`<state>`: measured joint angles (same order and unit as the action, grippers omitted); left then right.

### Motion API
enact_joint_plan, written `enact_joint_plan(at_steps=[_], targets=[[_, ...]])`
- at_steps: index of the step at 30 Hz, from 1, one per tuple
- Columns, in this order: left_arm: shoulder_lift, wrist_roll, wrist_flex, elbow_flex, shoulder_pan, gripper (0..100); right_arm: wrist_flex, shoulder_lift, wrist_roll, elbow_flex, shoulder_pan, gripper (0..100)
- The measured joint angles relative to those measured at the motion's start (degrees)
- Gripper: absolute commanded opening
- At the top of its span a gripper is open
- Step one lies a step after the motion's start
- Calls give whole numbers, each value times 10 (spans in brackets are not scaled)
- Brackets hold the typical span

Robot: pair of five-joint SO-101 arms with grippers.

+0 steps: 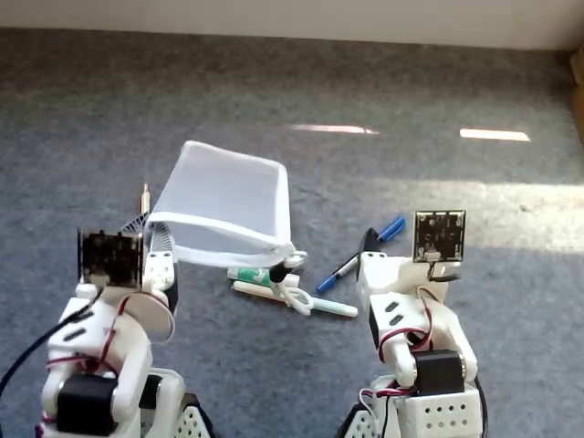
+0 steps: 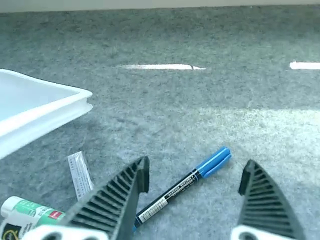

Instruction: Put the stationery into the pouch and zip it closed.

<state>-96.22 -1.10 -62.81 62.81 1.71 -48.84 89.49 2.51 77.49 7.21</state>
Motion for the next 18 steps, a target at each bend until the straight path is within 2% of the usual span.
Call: enact_joint_plan(at_steps=[11, 18], targets=[[265, 0, -10, -170, 0, 7, 0, 0, 0, 0, 0, 275], [346, -10, -21, -187, 1, 7, 0, 0, 0, 0, 0, 274]])
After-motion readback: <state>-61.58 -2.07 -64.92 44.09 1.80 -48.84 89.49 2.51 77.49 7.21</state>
